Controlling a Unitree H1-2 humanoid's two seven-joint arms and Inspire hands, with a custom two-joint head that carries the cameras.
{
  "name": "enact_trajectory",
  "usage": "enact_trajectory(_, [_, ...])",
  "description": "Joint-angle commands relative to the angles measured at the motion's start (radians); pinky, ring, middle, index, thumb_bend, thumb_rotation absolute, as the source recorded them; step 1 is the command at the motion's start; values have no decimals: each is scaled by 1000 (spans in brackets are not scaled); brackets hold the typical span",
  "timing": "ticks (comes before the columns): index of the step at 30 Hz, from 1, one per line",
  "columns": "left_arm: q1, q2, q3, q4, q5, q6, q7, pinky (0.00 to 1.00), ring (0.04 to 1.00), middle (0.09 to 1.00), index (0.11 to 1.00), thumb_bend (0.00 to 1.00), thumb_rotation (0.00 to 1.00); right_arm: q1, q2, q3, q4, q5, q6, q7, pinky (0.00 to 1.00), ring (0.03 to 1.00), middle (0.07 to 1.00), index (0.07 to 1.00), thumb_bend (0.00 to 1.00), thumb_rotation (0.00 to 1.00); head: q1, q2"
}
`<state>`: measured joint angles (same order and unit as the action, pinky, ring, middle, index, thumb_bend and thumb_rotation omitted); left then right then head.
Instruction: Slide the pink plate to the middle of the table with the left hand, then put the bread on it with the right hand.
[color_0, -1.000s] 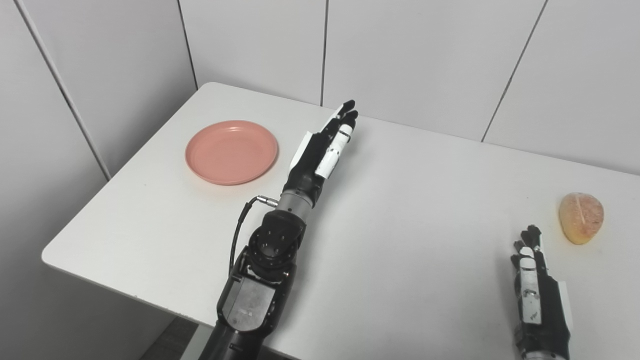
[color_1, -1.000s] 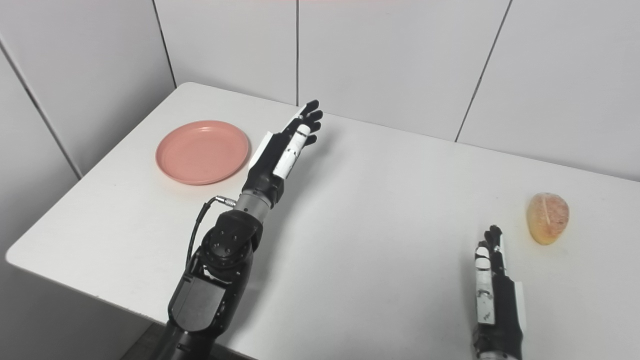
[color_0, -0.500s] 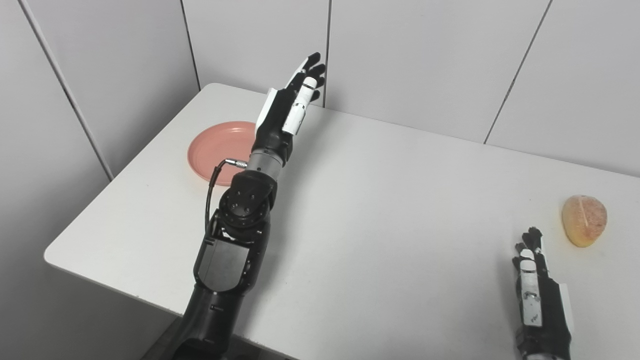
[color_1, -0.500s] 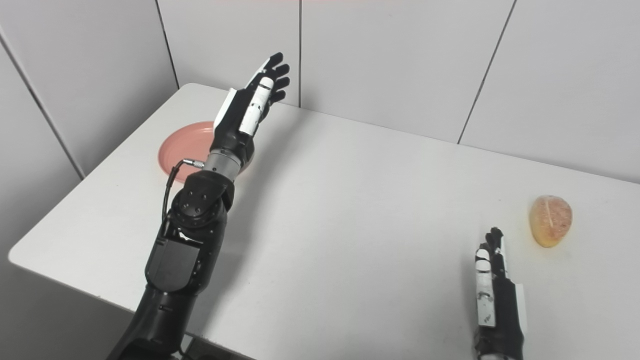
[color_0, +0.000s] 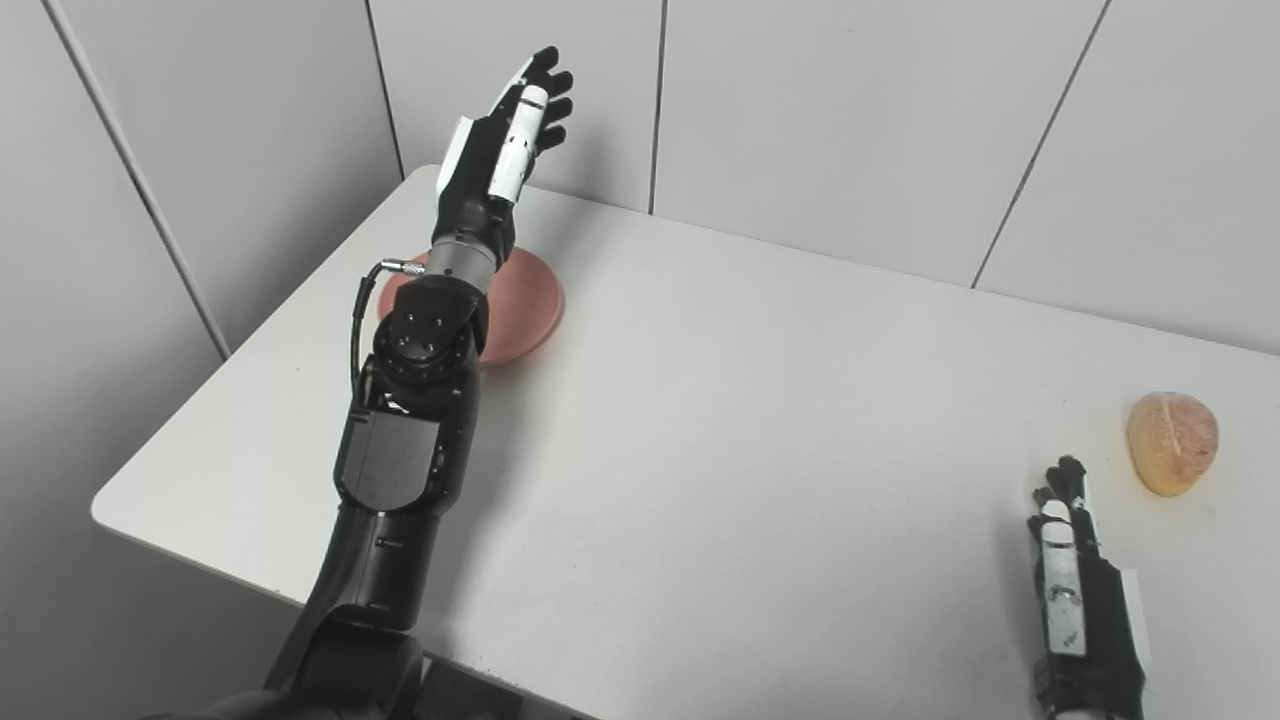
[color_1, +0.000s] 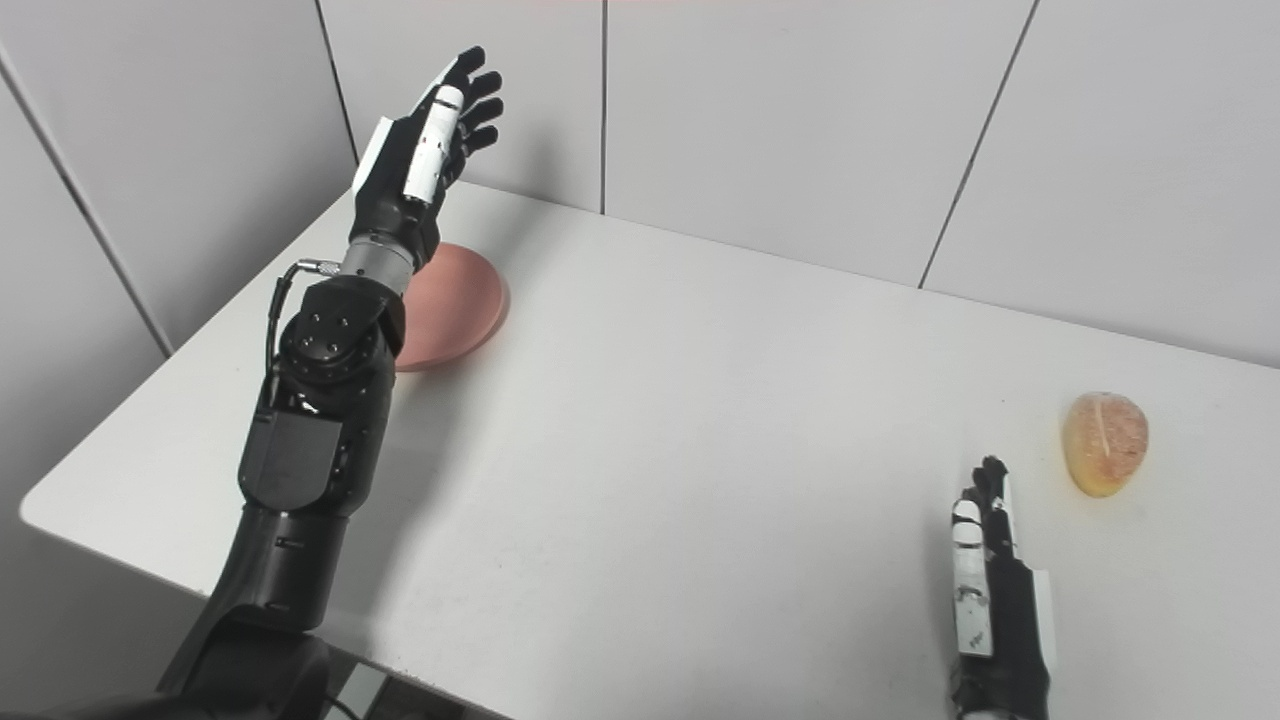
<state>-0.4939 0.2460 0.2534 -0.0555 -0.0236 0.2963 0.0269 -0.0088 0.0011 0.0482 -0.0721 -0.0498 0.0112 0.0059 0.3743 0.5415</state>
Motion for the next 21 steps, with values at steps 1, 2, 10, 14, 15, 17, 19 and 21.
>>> enact_trajectory(1, [-54, 23, 14, -13, -16, 5, 16, 837, 873, 881, 862, 429, 1000, -11, 1, -5, -23, 16, -12, 7, 1000, 1000, 999, 998, 102, 1000, 2, 1])
enact_trajectory(2, [-55, 26, 20, -10, -19, 6, 15, 833, 873, 881, 861, 424, 1000, -10, -1, -5, -23, 17, -15, 8, 1000, 1000, 1000, 1000, 94, 1000, 2, 1])
enact_trajectory(10, [-74, 58, 65, 27, -43, -12, 22, 845, 861, 849, 837, 353, 1000, -9, -6, -5, -26, 17, -14, 6, 1000, 1000, 1000, 1000, 99, 1000, 9, 0])
enact_trajectory(14, [-82, 83, 85, 53, -56, -12, 26, 850, 869, 857, 842, 362, 1000, -7, -9, -5, -20, 3, -30, 0, 1000, 1000, 1000, 1000, 99, 1000, 11, 0])
enact_trajectory(15, [-84, 88, 92, 60, -64, -12, 27, 853, 873, 865, 859, 370, 1000, -8, -10, -5, -16, -1, -37, -2, 1000, 997, 996, 995, 98, 1000, 11, 0])
enact_trajectory(17, [-93, 93, 119, 77, -92, -11, 34, 854, 876, 868, 861, 375, 1000, -10, -12, -6, -8, -5, -49, -3, 1000, 996, 995, 992, 97, 1000, 12, -1])
enact_trajectory(19, [-101, 97, 149, 89, -123, -1, 42, 852, 873, 868, 854, 372, 1000, -11, -16, -5, -11, -15, -44, -5, 998, 992, 990, 986, 97, 1000, 15, 0])
enact_trajectory(21, [-100, 109, 163, 101, -141, -1, 39, 855, 875, 869, 854, 373, 1000, -10, -18, -5, -14, -20, -43, -5, 995, 990, 988, 984, 99, 1000, 18, 2])
